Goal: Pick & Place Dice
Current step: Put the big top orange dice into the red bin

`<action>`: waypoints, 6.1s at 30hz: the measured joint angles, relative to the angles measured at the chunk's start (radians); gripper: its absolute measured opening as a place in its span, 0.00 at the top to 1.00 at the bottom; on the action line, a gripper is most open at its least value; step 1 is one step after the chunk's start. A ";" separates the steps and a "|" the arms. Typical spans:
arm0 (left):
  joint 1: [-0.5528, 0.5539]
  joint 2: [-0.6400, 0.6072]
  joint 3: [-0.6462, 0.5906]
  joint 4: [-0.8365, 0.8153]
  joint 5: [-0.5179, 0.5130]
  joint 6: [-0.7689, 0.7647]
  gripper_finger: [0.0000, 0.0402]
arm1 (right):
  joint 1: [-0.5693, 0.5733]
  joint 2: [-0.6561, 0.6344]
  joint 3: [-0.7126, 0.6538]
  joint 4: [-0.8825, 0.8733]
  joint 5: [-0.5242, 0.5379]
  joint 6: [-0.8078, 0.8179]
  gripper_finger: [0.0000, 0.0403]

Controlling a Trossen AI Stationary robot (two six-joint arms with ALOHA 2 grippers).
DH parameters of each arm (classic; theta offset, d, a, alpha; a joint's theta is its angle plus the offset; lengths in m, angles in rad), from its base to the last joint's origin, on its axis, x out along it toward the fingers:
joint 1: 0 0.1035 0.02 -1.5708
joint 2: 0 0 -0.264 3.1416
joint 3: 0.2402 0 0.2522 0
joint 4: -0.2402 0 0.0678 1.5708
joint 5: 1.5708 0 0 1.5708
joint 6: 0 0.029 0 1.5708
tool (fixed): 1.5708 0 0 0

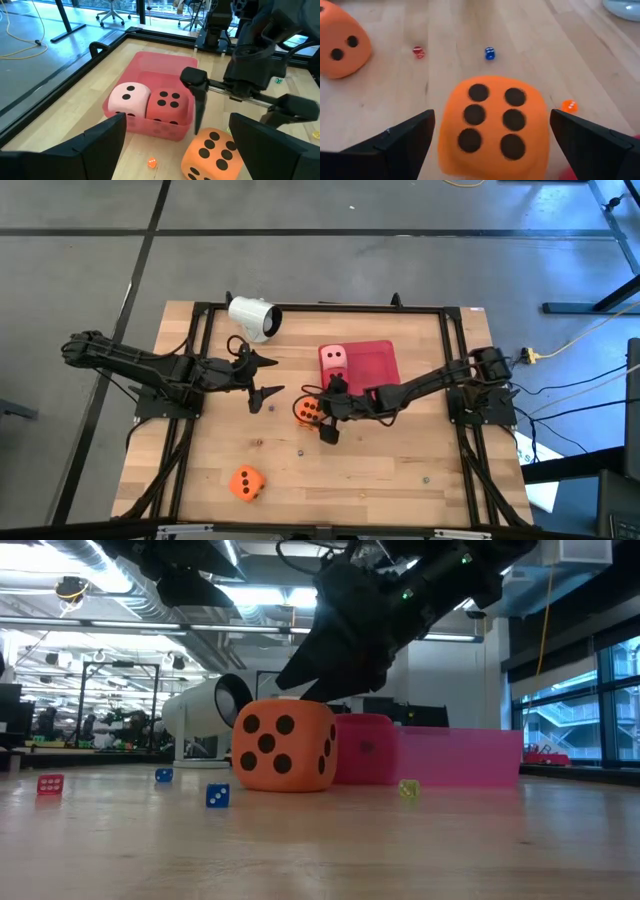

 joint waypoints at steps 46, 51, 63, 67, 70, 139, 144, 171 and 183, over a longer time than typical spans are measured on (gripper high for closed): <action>0.000 0.000 0.000 0.000 0.000 0.000 0.14 | -0.008 0.046 0.000 0.031 -0.075 -0.086 0.02; 0.000 0.000 0.000 0.000 0.000 0.000 0.14 | -0.008 0.046 0.000 0.036 -0.077 -0.082 0.02; 0.000 0.000 0.000 0.000 0.000 -0.001 0.14 | -0.015 0.048 -0.002 0.065 -0.138 -0.060 0.03; 0.000 0.000 0.000 0.000 0.000 -0.002 0.14 | -0.015 0.048 -0.002 0.065 -0.143 -0.060 0.09; 0.000 0.000 0.000 0.000 0.001 -0.002 0.14 | -0.016 0.044 -0.002 0.064 -0.153 -0.060 0.12; 0.000 0.000 0.000 0.000 0.101 0.000 0.14 | -0.056 0.018 -0.002 0.000 -0.284 -0.113 0.23; 0.000 0.000 0.000 0.000 0.101 0.000 0.14 | -0.056 0.018 -0.002 -0.001 -0.288 -0.119 0.18; 0.000 0.000 0.000 0.000 0.101 0.001 0.14 | -0.053 0.019 -0.001 0.009 -0.306 -0.242 0.02; 0.000 0.000 0.000 0.000 0.101 0.001 0.14 | -0.048 0.020 0.203 -0.288 -0.265 -0.308 0.01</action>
